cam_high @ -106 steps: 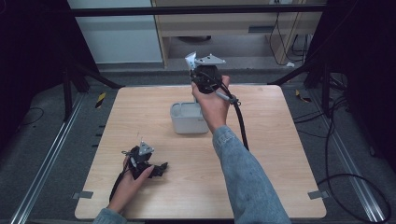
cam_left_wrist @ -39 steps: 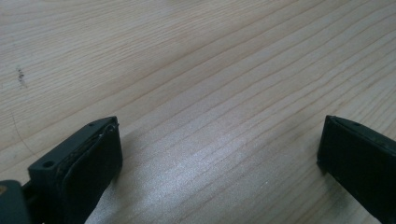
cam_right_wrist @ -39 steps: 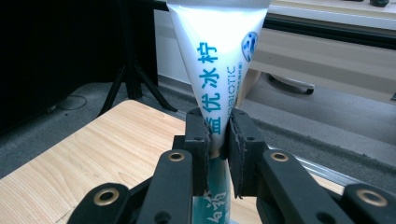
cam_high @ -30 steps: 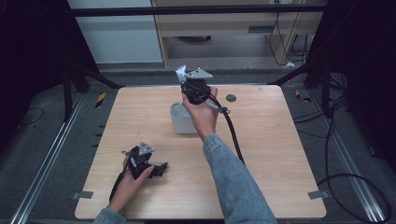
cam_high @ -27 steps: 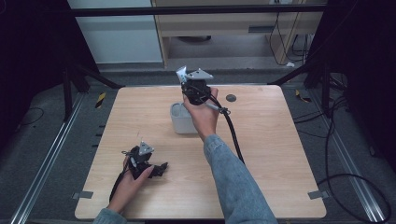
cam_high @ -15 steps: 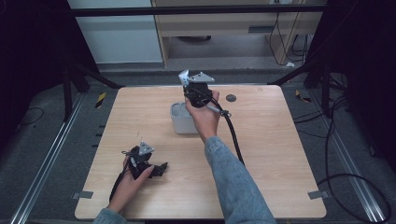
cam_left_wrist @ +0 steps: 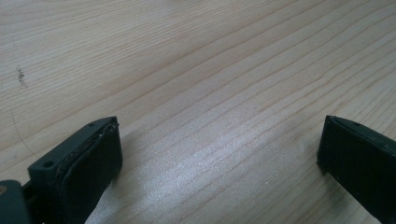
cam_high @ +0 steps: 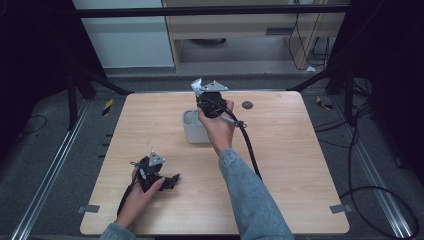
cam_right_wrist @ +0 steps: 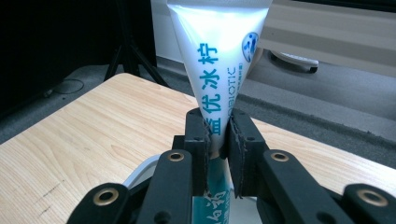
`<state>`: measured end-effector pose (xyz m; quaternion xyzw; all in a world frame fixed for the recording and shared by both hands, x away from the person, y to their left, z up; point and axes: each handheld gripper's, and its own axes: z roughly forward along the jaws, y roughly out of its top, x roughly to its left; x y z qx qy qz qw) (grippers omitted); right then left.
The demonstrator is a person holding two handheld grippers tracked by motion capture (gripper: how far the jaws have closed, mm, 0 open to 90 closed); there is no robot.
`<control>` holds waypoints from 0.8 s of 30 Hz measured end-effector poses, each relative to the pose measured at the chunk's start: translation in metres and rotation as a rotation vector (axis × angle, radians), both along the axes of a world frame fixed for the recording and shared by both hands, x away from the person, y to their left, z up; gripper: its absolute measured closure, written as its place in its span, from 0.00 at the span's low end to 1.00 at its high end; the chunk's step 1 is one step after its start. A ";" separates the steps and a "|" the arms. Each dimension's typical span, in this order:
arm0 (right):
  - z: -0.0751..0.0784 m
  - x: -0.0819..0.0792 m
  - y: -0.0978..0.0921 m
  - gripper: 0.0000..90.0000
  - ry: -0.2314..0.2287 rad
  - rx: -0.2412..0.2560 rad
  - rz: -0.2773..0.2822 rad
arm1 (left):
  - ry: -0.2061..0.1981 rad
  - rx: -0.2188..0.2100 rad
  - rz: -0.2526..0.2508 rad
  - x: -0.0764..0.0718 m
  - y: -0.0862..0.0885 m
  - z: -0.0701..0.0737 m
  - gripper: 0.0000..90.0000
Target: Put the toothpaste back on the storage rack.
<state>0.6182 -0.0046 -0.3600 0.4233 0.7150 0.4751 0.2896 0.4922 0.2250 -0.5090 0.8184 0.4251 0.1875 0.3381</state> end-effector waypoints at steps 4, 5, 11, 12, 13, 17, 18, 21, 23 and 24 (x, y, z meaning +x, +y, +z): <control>-0.002 0.000 0.000 0.88 0.003 0.000 -0.001 | 0.000 0.000 0.000 0.000 0.000 0.000 0.00; -0.003 0.000 0.000 0.88 0.005 -0.001 0.000 | 0.000 0.000 0.000 0.000 0.000 0.000 0.00; -0.006 0.001 0.001 0.88 0.008 -0.007 -0.001 | 0.001 0.000 0.000 0.000 0.000 0.000 0.00; -0.006 0.001 0.001 0.88 0.008 -0.007 -0.001 | 0.001 0.000 0.000 0.000 0.000 0.000 0.00; -0.006 0.001 0.001 0.88 0.008 -0.007 -0.001 | 0.001 0.000 0.000 0.000 0.000 0.000 0.00; -0.009 0.001 0.001 0.88 0.013 -0.012 -0.003 | 0.000 0.000 0.000 0.000 0.000 0.000 0.00; -0.009 0.001 0.001 0.88 0.013 -0.012 -0.003 | 0.000 0.000 0.000 0.000 0.000 0.000 0.00; -0.010 0.001 0.000 0.88 0.016 -0.013 -0.003 | 0.000 0.000 0.000 0.000 0.000 0.000 0.00; -0.011 0.001 0.001 0.88 0.019 -0.011 -0.003 | 0.000 0.000 0.000 0.000 0.000 0.000 0.00; -0.011 0.001 0.001 0.88 0.019 -0.015 -0.003 | 0.000 0.000 0.000 0.000 0.000 0.000 0.00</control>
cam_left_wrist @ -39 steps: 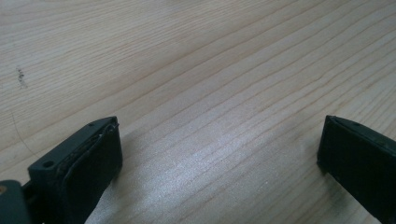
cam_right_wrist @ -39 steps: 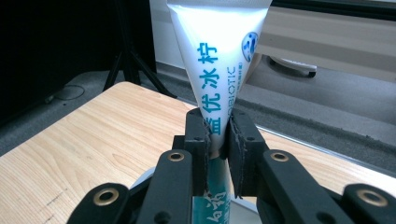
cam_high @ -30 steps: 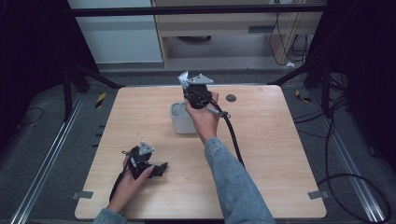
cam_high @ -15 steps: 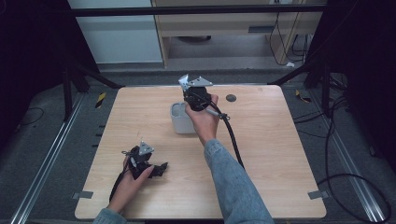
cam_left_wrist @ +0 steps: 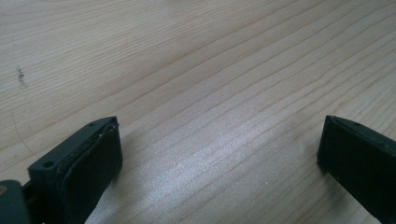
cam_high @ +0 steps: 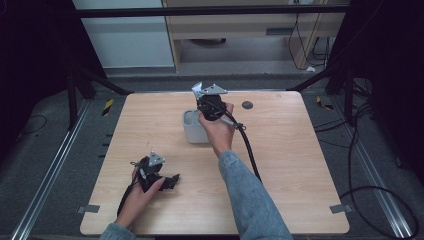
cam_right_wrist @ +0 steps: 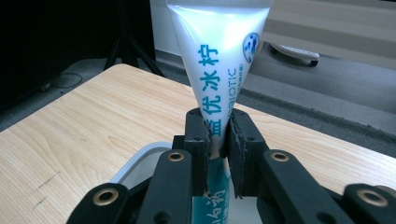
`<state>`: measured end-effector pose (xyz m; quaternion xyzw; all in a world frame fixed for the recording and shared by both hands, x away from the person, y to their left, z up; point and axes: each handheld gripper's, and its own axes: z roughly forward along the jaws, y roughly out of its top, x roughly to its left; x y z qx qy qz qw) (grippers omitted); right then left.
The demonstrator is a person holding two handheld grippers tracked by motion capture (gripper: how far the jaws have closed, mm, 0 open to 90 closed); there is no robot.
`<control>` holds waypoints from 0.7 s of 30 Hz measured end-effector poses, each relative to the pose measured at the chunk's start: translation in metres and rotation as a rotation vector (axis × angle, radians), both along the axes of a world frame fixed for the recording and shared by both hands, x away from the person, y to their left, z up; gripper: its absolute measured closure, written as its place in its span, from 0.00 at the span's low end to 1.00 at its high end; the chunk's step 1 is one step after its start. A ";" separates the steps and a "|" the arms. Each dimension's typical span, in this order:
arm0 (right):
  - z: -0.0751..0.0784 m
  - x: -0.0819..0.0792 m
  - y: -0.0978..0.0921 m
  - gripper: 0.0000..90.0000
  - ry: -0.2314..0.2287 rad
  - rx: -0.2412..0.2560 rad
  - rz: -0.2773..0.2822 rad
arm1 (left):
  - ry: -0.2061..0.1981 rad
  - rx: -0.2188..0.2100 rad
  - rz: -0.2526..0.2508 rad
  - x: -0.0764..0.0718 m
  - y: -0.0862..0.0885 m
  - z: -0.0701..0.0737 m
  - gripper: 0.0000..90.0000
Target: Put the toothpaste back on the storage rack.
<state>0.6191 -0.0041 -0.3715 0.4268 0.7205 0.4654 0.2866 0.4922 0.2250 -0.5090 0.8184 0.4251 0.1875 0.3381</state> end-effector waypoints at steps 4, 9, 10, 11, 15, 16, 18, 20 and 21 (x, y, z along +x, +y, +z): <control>-0.001 0.000 0.000 0.88 0.003 -0.001 0.001 | 0.000 0.000 0.000 0.000 0.000 0.000 0.00; -0.001 0.000 0.000 0.88 0.006 -0.001 0.000 | 0.000 0.000 0.000 0.000 0.000 0.000 0.00; -0.001 0.000 0.000 0.88 0.007 -0.001 0.000 | 0.000 0.000 0.000 0.000 0.000 0.000 0.00; -0.002 0.000 -0.001 0.88 0.007 -0.003 0.000 | 0.000 0.000 0.000 0.000 0.000 0.000 0.00; -0.003 0.000 -0.001 0.88 0.008 -0.004 0.000 | 0.000 0.000 0.000 0.000 0.000 0.000 0.00; -0.003 -0.001 -0.001 0.88 0.009 -0.003 -0.001 | 0.000 0.000 0.000 0.000 0.000 0.000 0.00; -0.003 -0.001 -0.001 0.88 0.012 -0.009 0.001 | 0.000 0.000 0.000 0.000 0.000 0.000 0.00; -0.004 -0.001 -0.001 0.88 0.015 -0.016 0.005 | 0.000 0.000 0.000 0.000 0.000 0.000 0.00; -0.005 -0.001 -0.001 0.88 0.015 -0.017 0.006 | 0.000 0.000 0.000 0.000 0.000 0.000 0.00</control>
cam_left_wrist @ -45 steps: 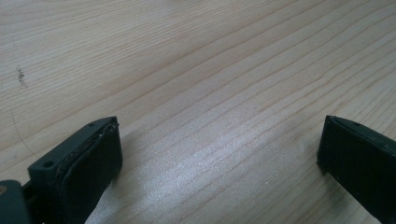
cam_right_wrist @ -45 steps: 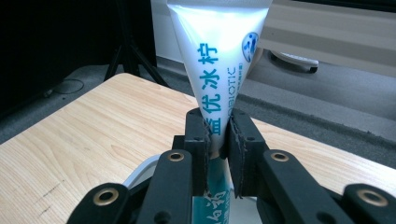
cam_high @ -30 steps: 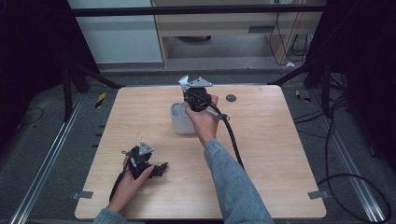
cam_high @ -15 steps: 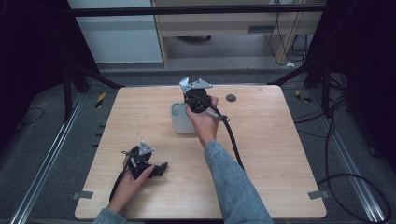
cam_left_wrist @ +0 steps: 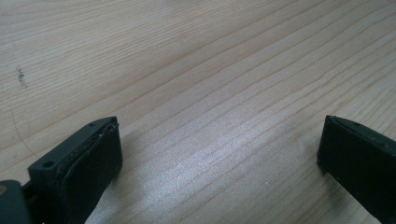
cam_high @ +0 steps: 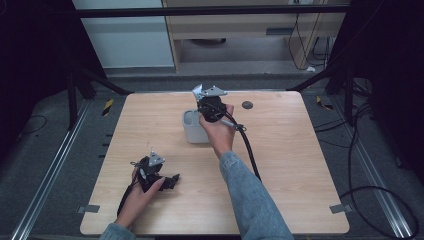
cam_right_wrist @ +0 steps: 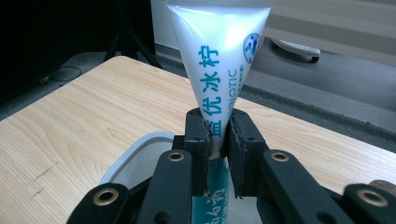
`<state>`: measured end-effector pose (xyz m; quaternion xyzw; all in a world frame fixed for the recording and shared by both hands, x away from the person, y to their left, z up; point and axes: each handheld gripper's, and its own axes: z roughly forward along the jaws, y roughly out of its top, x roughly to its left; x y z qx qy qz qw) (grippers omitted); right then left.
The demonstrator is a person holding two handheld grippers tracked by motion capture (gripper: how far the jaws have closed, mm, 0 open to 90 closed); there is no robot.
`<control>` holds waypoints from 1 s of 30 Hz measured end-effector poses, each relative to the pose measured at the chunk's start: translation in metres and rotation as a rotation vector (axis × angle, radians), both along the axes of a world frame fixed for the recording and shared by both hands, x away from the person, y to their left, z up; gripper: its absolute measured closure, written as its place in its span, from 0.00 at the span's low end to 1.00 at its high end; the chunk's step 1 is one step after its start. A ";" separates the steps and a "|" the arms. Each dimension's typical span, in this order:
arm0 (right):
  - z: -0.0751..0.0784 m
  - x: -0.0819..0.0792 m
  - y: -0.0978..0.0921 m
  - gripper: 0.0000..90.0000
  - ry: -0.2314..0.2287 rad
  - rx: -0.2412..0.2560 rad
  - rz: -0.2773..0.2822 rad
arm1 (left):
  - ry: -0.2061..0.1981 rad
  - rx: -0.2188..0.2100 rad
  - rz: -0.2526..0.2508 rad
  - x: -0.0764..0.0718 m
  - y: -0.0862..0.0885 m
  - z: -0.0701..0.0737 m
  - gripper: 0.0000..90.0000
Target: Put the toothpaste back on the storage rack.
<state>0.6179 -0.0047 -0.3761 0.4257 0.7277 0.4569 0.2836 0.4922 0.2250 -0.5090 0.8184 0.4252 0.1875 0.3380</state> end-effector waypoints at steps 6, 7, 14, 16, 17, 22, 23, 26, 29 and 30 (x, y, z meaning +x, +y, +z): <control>-0.001 -0.001 0.000 0.88 0.004 0.000 0.002 | 0.000 0.000 0.000 0.000 0.000 0.000 0.00; -0.001 -0.001 0.001 0.88 0.006 -0.001 0.002 | 0.000 0.000 0.000 0.000 0.000 0.000 0.00; -0.006 -0.001 0.001 0.88 0.016 -0.013 0.006 | 0.000 0.000 0.000 0.000 0.000 0.000 0.00; -0.007 -0.001 0.002 0.88 0.018 -0.017 0.010 | 0.000 0.000 0.000 0.000 0.000 0.000 0.00; -0.007 -0.001 0.002 0.88 0.018 -0.017 0.010 | 0.000 0.000 0.000 0.000 0.000 0.000 0.00; -0.009 -0.002 0.003 0.88 0.025 -0.032 0.014 | 0.000 0.000 0.000 0.000 0.000 0.000 0.00; -0.010 -0.002 0.003 0.88 0.029 -0.031 0.012 | 0.000 0.000 0.000 0.000 0.000 0.000 0.00; -0.011 -0.001 0.004 0.88 0.036 -0.033 0.011 | 0.000 0.000 0.000 0.000 0.000 0.000 0.00; -0.012 -0.001 0.004 0.88 0.040 -0.035 0.012 | 0.000 0.000 0.000 0.000 0.000 0.000 0.00; -0.013 -0.001 0.004 0.88 0.041 -0.038 0.014 | 0.000 0.001 0.000 0.000 0.000 0.000 0.00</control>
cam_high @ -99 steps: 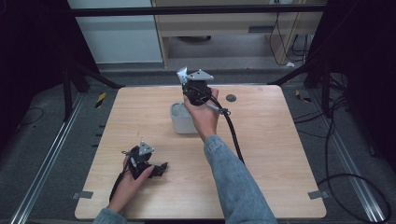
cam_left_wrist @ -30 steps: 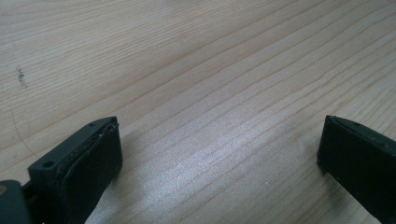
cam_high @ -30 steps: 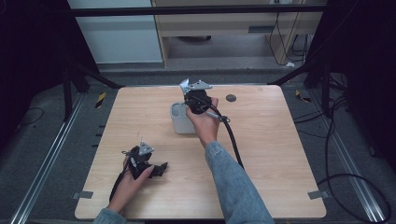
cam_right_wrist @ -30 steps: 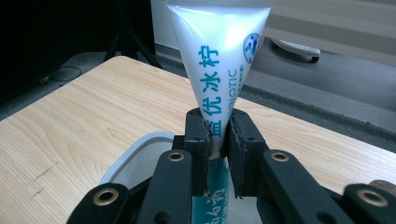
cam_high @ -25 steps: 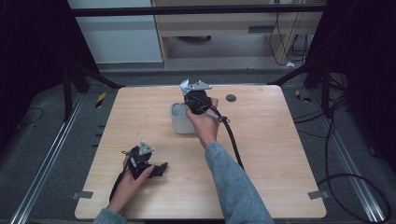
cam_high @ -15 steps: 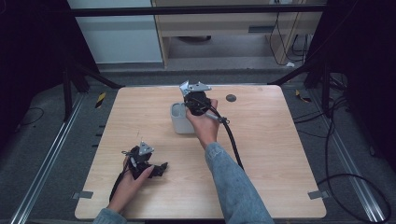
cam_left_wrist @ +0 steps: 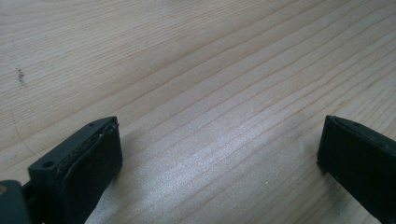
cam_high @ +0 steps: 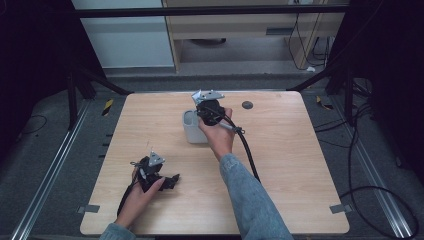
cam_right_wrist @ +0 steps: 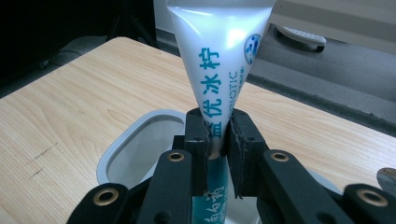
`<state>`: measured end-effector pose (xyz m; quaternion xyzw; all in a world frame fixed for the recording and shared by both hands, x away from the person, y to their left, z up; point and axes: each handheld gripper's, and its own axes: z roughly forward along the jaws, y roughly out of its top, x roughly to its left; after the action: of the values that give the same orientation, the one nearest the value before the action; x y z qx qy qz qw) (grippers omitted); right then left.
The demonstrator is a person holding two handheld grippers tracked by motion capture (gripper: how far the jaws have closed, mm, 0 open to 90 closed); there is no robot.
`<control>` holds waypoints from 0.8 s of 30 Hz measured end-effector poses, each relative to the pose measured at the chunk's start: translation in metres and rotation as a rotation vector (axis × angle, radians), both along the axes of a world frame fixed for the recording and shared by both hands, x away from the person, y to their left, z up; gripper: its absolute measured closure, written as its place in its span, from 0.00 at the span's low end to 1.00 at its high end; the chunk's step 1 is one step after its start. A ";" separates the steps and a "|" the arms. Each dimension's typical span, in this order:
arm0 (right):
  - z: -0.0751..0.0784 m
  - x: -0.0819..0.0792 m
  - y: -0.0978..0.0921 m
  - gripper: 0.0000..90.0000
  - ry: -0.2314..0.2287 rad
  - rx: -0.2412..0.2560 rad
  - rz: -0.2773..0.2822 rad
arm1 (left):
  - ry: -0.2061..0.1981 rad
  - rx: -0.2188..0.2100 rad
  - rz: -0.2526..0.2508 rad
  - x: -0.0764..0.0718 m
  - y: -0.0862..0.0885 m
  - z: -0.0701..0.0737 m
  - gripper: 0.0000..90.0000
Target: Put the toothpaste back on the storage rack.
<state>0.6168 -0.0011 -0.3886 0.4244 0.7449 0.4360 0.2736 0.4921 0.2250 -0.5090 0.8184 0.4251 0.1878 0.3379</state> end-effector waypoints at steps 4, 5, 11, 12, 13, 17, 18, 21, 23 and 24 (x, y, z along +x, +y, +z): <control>-0.001 0.000 0.000 0.88 0.007 0.000 0.004 | 0.001 -0.001 0.001 0.000 0.000 0.000 0.00; -0.002 0.000 0.000 0.88 0.012 0.001 0.003 | 0.001 -0.001 0.001 0.000 0.000 0.000 0.00; -0.005 0.000 0.000 0.88 0.026 -0.008 0.010 | 0.002 -0.003 0.001 0.000 0.000 0.000 0.00; -0.005 0.000 0.000 0.88 0.026 -0.008 0.010 | 0.002 -0.003 0.001 0.000 0.000 0.000 0.00; -0.005 0.000 0.000 0.88 0.030 -0.007 0.009 | 0.002 -0.002 0.001 0.000 0.000 0.000 0.00; -0.007 0.001 0.000 0.88 0.035 -0.012 0.005 | 0.002 -0.003 0.002 0.000 0.000 0.000 0.00; -0.007 0.002 0.000 0.88 0.037 -0.011 0.003 | 0.002 -0.003 0.001 0.000 0.000 0.000 0.00; -0.008 0.002 0.000 0.88 0.038 -0.014 0.005 | 0.002 -0.003 0.001 0.000 0.000 0.000 0.00; -0.008 0.002 0.000 0.88 0.039 -0.015 0.007 | 0.002 -0.003 0.001 0.000 0.000 0.000 0.00; -0.008 0.002 0.001 0.88 0.042 -0.014 0.006 | 0.002 -0.003 0.001 0.000 0.000 0.000 0.00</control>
<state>0.6183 -0.0005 -0.3962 0.4292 0.7547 0.4228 0.2596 0.4920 0.2248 -0.5090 0.8178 0.4262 0.1868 0.3385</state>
